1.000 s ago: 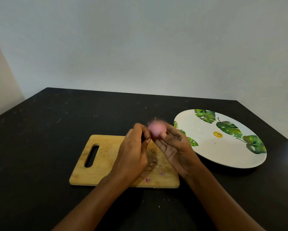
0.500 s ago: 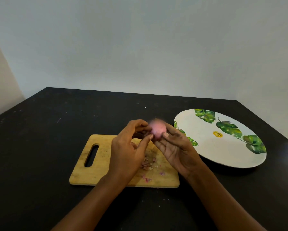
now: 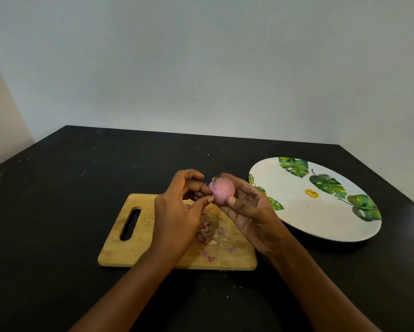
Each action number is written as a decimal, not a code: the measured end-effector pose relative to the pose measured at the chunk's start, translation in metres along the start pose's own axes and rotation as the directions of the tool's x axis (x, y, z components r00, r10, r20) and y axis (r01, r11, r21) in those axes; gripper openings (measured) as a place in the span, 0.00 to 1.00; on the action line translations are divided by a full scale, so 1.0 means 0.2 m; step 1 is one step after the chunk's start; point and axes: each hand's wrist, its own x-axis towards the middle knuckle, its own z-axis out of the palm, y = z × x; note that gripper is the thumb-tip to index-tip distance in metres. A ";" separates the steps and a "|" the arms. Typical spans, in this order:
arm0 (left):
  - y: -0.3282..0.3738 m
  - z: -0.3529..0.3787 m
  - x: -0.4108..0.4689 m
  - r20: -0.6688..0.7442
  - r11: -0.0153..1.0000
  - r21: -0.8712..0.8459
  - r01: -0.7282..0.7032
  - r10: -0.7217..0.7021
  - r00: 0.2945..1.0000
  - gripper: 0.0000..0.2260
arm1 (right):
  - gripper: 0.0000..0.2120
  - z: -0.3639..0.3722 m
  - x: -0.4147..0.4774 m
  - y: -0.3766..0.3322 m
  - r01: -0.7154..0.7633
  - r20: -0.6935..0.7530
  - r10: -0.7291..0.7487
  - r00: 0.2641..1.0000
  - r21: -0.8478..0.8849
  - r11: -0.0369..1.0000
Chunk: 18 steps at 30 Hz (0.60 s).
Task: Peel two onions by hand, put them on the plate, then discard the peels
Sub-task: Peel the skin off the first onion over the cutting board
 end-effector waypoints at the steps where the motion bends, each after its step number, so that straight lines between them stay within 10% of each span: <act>1: 0.00 0.00 0.00 -0.003 1.000 -0.003 0.006 -0.006 1.000 0.19 | 0.34 0.00 0.00 0.00 0.007 -0.008 -0.007 1.000 -0.022 1.000; 18: 0.00 0.03 -0.03 -0.029 0.999 -0.033 0.013 -0.014 0.999 0.26 | 0.37 0.03 0.01 0.01 0.022 -0.035 -0.021 0.999 0.014 1.000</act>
